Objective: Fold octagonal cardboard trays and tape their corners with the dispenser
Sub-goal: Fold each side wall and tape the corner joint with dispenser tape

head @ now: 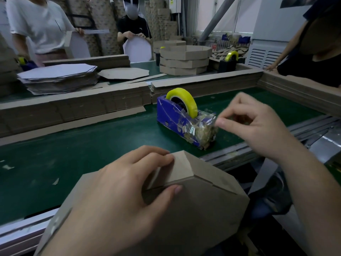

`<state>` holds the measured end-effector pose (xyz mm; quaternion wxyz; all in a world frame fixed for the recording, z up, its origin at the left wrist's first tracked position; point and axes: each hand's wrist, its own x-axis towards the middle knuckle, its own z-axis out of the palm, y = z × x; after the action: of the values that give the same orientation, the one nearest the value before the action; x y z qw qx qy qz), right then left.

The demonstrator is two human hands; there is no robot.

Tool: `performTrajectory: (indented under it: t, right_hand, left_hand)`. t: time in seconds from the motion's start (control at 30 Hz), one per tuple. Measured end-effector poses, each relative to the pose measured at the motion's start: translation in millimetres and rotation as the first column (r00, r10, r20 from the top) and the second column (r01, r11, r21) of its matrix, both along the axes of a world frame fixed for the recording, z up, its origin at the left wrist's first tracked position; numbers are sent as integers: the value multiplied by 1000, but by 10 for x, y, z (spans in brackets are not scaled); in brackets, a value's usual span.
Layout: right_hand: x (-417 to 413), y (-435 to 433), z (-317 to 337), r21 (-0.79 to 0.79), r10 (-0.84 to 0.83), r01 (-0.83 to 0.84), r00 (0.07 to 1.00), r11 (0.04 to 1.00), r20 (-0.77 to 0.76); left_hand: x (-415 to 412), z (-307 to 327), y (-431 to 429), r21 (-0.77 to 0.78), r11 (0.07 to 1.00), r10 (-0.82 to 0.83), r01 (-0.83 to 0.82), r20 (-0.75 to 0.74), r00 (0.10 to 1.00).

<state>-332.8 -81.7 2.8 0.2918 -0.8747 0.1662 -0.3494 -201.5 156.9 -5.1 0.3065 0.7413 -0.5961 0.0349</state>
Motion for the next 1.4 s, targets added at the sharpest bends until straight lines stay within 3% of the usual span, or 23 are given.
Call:
performTrajectory:
  t: [0.03,0.1,0.13,0.2,0.33,0.67,0.97,1.27,1.4]
  right_hand:
    - [8,154,115,90,178,-180,983,979,38]
    - [24,403,252,281,480,-484,873,829,90]
    - [43,484,277,360,562,-546,824,756,71]
    - [101,564,252,461,611,-524,790,716,-52]
    - [142,549,173,574,580,-389,791,720,-191]
    - [103,531,127,643,569,-314,788,698,-233]
    - [90,513,128,574,515,-253,780,779,-356]
    - [77,447,114,568,521,-215,721,794,-456]
    - [71,325,33,395,357,-108,681,912,-640]
  left_hand:
    - [-1,4,5,1,1000,-7,7,-11,1000]
    - [0,12,11,-2,1000,-14,14,-18,1000]
    - [2,14,15,-7,1000,-15,15,-20,1000]
    - [9,17,26,-15,1000,-19,18,-34,999]
    - [15,12,51,-23,1000,-17,15,-56,998]
    - [5,0,64,-76,997,-22,20,-33,999]
    - [-9,-29,71,-92,992,-74,81,71,995]
    - [-6,-97,21,-116,988,-86,101,125,988]
    - [16,-102,23,-127,987,-85,101,124,989]
